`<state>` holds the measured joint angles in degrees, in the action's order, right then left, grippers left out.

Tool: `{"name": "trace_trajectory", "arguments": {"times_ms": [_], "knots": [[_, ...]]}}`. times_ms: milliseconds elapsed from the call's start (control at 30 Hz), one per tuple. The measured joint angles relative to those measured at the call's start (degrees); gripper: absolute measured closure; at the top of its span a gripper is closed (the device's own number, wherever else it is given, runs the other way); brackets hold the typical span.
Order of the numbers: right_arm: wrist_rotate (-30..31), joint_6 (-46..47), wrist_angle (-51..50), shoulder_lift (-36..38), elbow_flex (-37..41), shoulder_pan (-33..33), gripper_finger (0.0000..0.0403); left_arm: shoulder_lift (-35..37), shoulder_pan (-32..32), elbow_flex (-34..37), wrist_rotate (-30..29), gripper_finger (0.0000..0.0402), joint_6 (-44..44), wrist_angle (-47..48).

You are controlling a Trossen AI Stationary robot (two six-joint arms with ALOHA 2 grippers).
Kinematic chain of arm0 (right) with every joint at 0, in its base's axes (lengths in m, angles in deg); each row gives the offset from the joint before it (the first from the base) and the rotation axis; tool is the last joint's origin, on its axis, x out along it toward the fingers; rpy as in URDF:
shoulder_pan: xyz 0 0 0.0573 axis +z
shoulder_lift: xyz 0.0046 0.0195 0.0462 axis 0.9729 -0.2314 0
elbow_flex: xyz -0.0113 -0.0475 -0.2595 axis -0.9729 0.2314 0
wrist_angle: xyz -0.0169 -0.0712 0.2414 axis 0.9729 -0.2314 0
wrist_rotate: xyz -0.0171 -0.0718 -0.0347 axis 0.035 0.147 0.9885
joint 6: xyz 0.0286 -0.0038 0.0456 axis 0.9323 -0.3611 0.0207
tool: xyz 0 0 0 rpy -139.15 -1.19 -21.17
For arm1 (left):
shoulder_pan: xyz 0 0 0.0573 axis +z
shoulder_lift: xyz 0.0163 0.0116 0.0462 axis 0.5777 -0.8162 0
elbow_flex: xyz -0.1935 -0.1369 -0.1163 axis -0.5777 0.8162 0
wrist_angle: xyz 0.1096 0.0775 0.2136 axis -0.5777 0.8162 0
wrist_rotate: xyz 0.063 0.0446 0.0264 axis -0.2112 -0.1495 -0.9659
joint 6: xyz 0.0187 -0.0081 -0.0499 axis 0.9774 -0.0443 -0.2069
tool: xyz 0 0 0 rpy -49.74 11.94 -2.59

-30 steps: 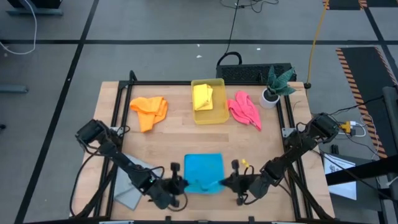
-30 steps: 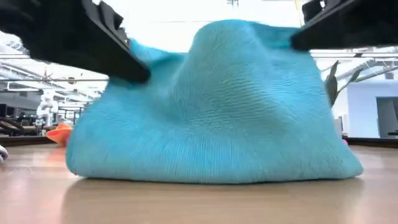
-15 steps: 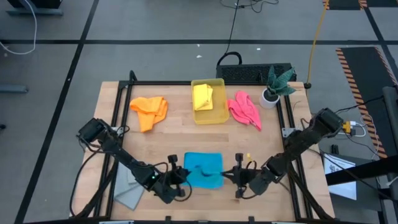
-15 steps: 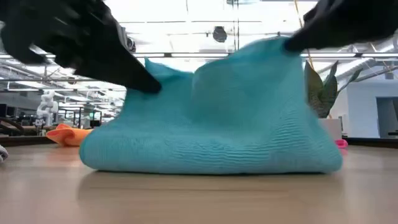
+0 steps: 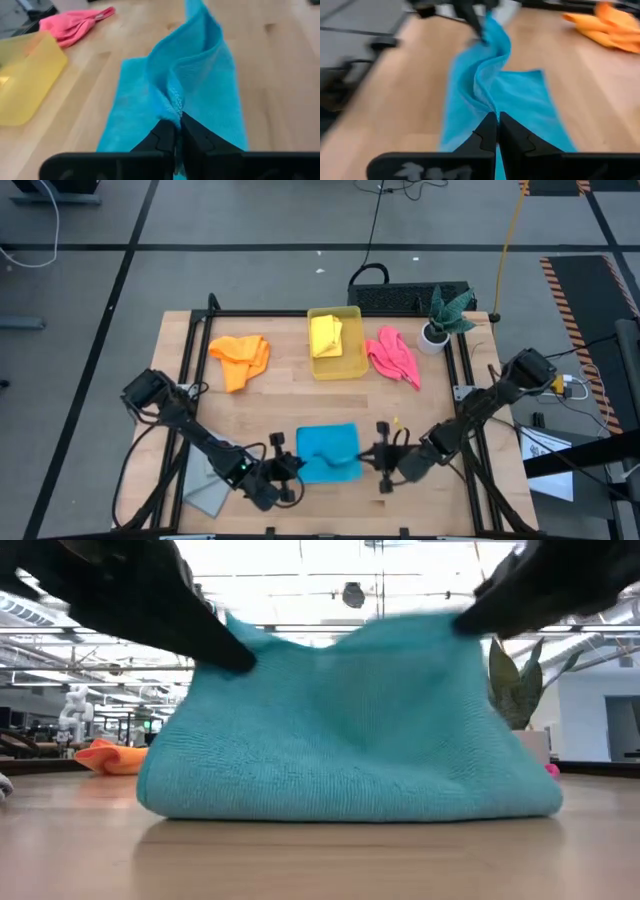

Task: Fold microfiber towels
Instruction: Fold the blue microfiber towel

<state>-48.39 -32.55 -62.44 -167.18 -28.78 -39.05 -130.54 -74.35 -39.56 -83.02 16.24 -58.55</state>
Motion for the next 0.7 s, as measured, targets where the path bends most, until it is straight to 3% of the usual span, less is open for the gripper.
{"name": "trace_trajectory", "arguments": {"times_ms": [267,500,700], "knots": [[0.69,6.10,0.18,0.02,5.32,-7.58,0.0403,-0.41,4.13,0.00,-0.07,0.0382,-6.92,5.68],[0.47,9.42,0.57,0.02,8.82,-10.00,0.0403,-0.50,5.72,0.02,-0.05,0.0393,-9.46,8.31],[-6.69,3.72,6.48,0.05,9.23,-9.86,0.0403,-0.50,5.25,0.02,-0.06,0.0388,-8.07,6.66]]}}
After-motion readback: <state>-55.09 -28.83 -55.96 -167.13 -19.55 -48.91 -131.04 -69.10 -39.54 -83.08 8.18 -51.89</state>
